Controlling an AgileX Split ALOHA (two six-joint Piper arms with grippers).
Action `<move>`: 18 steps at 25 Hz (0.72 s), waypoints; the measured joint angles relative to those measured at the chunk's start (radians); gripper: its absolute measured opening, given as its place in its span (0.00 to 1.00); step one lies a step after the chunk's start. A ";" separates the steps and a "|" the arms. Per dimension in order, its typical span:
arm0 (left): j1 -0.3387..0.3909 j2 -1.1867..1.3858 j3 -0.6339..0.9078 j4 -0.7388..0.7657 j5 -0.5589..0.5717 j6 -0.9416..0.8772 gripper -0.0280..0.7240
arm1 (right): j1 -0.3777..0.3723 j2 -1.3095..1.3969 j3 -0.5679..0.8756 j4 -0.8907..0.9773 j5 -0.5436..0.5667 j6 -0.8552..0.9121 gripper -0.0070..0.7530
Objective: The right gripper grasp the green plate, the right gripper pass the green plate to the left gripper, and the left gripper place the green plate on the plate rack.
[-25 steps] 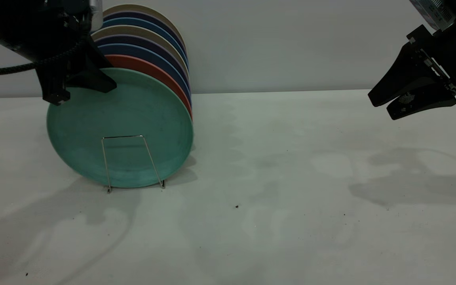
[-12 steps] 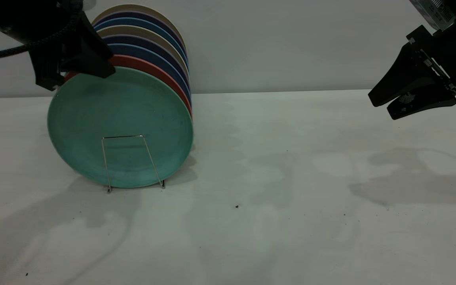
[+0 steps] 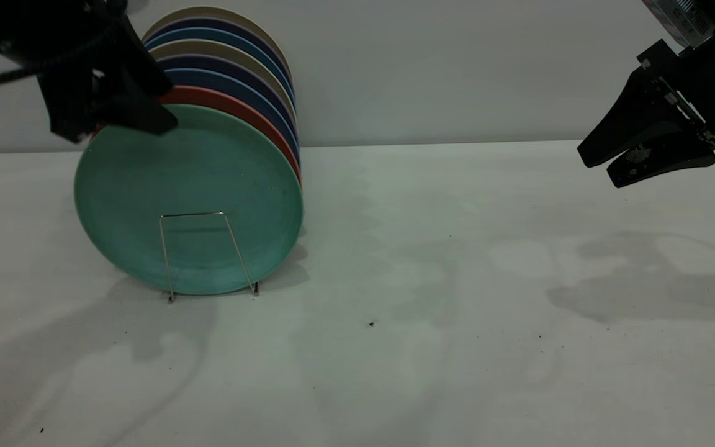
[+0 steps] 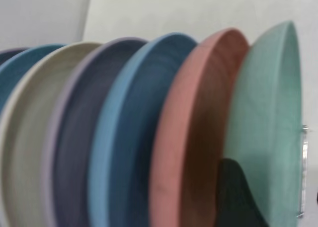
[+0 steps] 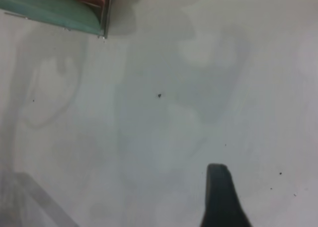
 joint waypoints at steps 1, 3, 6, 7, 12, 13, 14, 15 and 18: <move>0.000 -0.014 0.000 0.000 -0.009 -0.005 0.61 | 0.000 0.000 0.000 0.000 0.000 0.002 0.66; 0.000 -0.058 0.000 0.001 -0.014 -0.027 0.62 | 0.000 0.000 0.000 -0.001 0.001 0.004 0.66; 0.000 -0.128 0.000 0.003 -0.011 -0.180 0.62 | 0.000 0.000 0.000 0.000 0.007 0.004 0.66; 0.000 -0.150 0.000 0.004 -0.010 -0.256 0.62 | 0.000 0.000 0.000 0.000 0.012 0.004 0.66; 0.011 -0.232 0.000 0.162 0.030 -0.834 0.62 | 0.000 0.000 -0.088 -0.084 0.120 0.079 0.63; 0.020 -0.248 0.000 0.229 0.054 -0.974 0.62 | 0.000 0.000 -0.123 -0.107 0.158 0.110 0.61; 0.029 -0.265 0.000 0.290 0.080 -1.091 0.62 | 0.002 0.000 -0.152 -0.127 0.183 0.150 0.60; 0.040 -0.280 0.000 0.368 0.117 -1.231 0.62 | 0.005 0.000 -0.188 -0.148 0.196 0.191 0.58; 0.070 -0.342 0.000 0.597 0.239 -1.598 0.62 | 0.032 -0.010 -0.255 -0.202 0.207 0.276 0.53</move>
